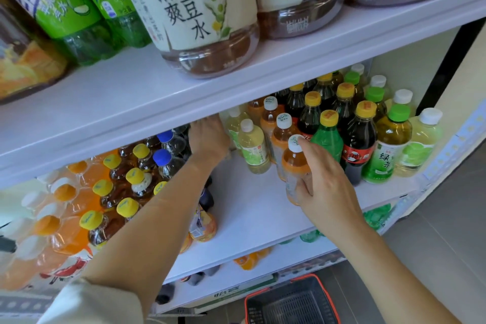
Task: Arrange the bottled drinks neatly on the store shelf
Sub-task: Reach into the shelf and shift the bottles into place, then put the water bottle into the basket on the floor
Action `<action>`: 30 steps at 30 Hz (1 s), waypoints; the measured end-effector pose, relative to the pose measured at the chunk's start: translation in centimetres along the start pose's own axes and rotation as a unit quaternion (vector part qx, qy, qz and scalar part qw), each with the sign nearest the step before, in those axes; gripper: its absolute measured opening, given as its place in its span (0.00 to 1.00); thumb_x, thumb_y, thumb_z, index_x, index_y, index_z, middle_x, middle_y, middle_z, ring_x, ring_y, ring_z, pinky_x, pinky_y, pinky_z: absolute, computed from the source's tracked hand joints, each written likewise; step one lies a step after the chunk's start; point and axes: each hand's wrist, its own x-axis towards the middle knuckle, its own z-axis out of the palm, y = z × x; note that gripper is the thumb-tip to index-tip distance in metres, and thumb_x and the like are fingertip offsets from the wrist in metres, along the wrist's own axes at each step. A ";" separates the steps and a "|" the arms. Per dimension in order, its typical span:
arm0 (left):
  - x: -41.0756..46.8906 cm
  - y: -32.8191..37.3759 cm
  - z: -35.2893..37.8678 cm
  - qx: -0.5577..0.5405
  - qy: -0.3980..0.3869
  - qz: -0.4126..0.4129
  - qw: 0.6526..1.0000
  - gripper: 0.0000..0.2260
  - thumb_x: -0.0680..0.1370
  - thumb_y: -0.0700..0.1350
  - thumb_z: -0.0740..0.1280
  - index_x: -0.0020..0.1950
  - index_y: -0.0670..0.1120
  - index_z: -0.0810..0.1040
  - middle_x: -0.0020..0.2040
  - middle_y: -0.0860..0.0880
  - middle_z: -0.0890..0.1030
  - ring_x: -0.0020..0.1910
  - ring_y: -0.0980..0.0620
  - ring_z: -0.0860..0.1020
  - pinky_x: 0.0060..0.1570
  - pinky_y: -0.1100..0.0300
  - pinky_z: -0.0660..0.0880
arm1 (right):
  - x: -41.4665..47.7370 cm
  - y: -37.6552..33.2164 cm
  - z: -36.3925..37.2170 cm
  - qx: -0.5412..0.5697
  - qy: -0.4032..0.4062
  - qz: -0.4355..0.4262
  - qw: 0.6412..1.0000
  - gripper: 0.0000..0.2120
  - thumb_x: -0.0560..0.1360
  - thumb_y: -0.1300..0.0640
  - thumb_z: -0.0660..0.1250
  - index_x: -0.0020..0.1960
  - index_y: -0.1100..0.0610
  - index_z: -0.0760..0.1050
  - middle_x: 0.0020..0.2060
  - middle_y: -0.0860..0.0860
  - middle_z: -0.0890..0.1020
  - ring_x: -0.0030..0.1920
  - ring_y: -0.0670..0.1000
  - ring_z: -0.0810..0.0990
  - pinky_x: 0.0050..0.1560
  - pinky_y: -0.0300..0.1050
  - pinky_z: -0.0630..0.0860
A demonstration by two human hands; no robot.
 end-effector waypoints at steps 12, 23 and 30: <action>-3.2 -1.3 -0.1 0.073 -0.189 0.068 0.977 0.11 0.79 0.48 0.66 0.58 0.45 0.72 0.54 0.41 0.80 0.53 0.40 0.79 0.51 0.51 0.77 | -4.6 0.0 -1.1 0.061 0.057 0.021 0.996 0.28 0.74 0.67 0.68 0.72 0.58 0.69 0.68 0.54 0.73 0.67 0.57 0.72 0.60 0.59 0.76; -14.5 0.5 -9.6 -0.378 -0.002 -0.048 0.925 0.14 0.72 0.51 0.60 0.36 0.41 0.75 0.28 0.51 0.74 0.29 0.52 0.70 0.30 0.58 0.68 | -7.4 -0.3 -3.7 0.454 -0.300 0.317 0.777 0.26 0.68 0.33 0.69 0.62 0.44 0.79 0.62 0.51 0.81 0.59 0.50 0.82 0.53 0.48 0.80; -18.4 2.0 -11.0 -0.559 0.041 -0.130 0.818 0.15 0.75 0.49 0.59 0.35 0.40 0.74 0.30 0.46 0.70 0.31 0.50 0.68 0.30 0.55 0.64 | -9.3 -0.9 -5.4 0.599 -0.348 0.300 0.655 0.35 0.60 0.35 0.78 0.60 0.53 0.82 0.60 0.59 0.82 0.57 0.58 0.82 0.62 0.57 0.77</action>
